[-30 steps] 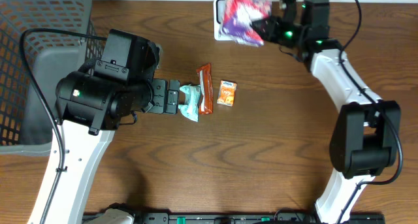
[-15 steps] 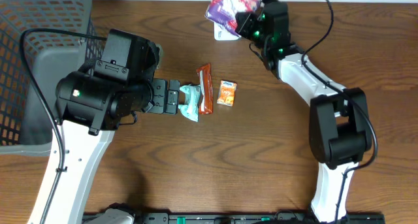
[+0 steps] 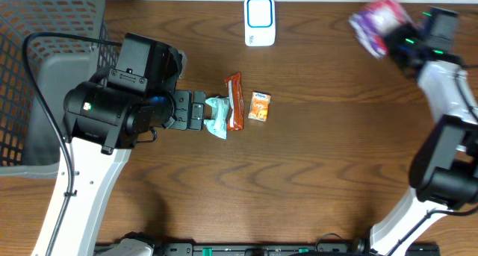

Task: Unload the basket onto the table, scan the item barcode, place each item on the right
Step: 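Carry the pink pack right and set it at the table's right edge, then grasp the orange Kleenex pack with the right gripper and lift, then hold the Kleenex pack in front of the scanner with the right gripper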

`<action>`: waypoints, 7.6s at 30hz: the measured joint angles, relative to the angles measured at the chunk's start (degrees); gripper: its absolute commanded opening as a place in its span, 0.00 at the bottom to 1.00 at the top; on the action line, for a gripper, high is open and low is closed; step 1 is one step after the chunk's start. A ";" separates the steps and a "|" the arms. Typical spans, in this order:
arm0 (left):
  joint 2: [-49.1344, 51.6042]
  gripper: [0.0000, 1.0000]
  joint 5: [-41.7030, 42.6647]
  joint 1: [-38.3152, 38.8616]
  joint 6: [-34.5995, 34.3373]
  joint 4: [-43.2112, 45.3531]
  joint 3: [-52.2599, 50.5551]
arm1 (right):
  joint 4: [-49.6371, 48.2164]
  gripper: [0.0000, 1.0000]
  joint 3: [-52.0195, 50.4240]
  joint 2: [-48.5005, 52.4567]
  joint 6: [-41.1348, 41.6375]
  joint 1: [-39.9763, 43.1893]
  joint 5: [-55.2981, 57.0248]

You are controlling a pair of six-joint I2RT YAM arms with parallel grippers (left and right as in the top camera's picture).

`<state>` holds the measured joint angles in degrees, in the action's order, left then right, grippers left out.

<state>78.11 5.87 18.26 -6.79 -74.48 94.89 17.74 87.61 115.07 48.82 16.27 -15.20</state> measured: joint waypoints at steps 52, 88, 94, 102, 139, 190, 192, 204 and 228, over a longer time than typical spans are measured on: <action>0.00 0.98 0.00 0.00 0.00 0.00 0.00 | 22.75 0.73 -0.04 -0.02 -26.88 -46.58 9.07; 0.00 0.98 0.02 0.00 0.00 -0.02 0.00 | 33.51 0.62 2.89 8.31 -25.42 -49.55 37.77; 0.00 0.98 0.02 0.00 0.00 -0.02 0.00 | 35.43 0.61 5.73 8.31 -30.71 -48.85 39.41; 0.00 0.98 0.00 0.00 0.00 0.00 0.00 | 37.70 0.54 6.05 8.31 -34.07 -49.48 39.50; 0.00 0.98 0.00 0.00 0.00 0.02 0.00 | 9.86 0.01 6.84 7.17 -38.47 -23.65 -29.77; 0.00 0.98 0.00 0.00 0.00 -0.02 0.00 | -31.12 0.01 14.45 18.60 -1.31 -30.36 -3.80; 0.00 0.98 0.02 0.00 0.00 -0.02 0.00 | -30.58 0.01 14.97 18.60 -1.66 -30.38 -3.85; 0.00 0.98 0.00 0.00 0.00 -0.02 0.00 | -31.21 0.01 17.18 18.60 -4.52 -31.10 -12.33; 0.00 0.98 0.02 0.00 0.00 0.00 0.00 | -12.39 0.01 21.09 19.63 -15.65 -30.97 -5.64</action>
<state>78.11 5.89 18.26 -6.79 -74.48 94.89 5.34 108.71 134.69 33.17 -14.70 -20.84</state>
